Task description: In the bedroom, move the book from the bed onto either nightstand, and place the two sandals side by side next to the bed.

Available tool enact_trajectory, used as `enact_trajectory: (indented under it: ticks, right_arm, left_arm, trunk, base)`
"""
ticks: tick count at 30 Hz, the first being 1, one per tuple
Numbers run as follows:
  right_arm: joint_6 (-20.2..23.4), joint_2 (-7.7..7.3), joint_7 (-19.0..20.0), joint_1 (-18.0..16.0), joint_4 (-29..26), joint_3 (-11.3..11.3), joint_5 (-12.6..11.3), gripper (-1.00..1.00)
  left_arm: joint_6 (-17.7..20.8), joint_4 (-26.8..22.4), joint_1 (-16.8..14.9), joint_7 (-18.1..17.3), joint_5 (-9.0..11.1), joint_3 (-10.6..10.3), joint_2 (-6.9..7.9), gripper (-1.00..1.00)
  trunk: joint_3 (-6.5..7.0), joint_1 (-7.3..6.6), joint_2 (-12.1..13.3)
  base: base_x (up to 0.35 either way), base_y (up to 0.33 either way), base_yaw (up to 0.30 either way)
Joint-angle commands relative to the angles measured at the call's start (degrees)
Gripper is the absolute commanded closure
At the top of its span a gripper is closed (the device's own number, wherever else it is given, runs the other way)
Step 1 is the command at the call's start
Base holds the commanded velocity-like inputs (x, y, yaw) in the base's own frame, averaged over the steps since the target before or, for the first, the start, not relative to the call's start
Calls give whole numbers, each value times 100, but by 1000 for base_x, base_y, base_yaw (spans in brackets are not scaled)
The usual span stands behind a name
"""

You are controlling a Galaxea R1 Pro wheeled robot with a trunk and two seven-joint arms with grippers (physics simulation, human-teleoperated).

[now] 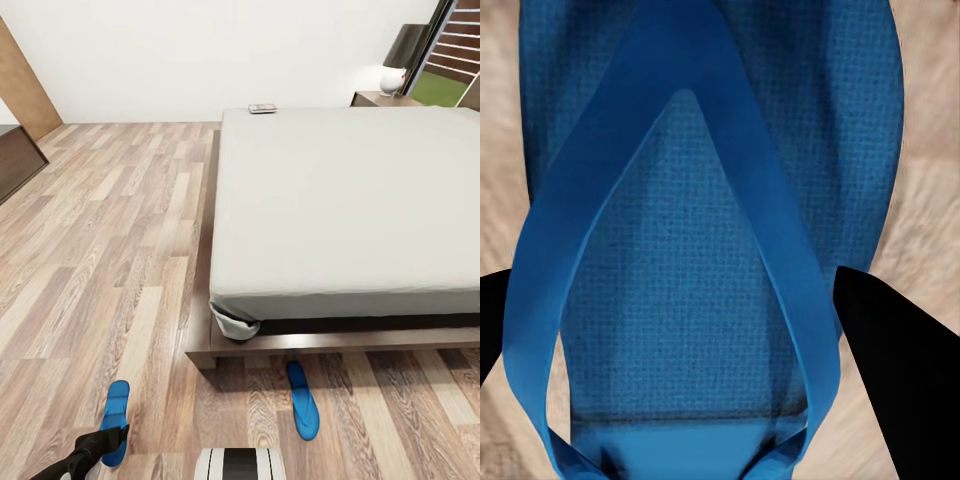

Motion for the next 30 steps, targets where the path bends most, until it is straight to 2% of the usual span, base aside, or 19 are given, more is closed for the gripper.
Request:
enact_trajectory:
  ticks: [1,11,30]
  right_arm:
    - [-10,-1,-9,-2,5,19,-20,-100]
    - [-10,-1,-9,-2,0,21,-20,-100]
    - [-10,-1,-9,-2,-3,21,-14,-100]
  left_arm:
    - [10,-7,-1,-26,-19,-36,2,100]
    - [10,-6,-1,-26,-19,-34,-1,100]
    - [10,-18,-1,-26,-19,-43,-3,100]
  trunk:
    - [-3,-1,-1]
    - [-3,-1,-1]
    - [-3,-1,-1]
  base:
    - [0,-55,0]
    - [-111,-133,0]
    - [-77,-43,0]
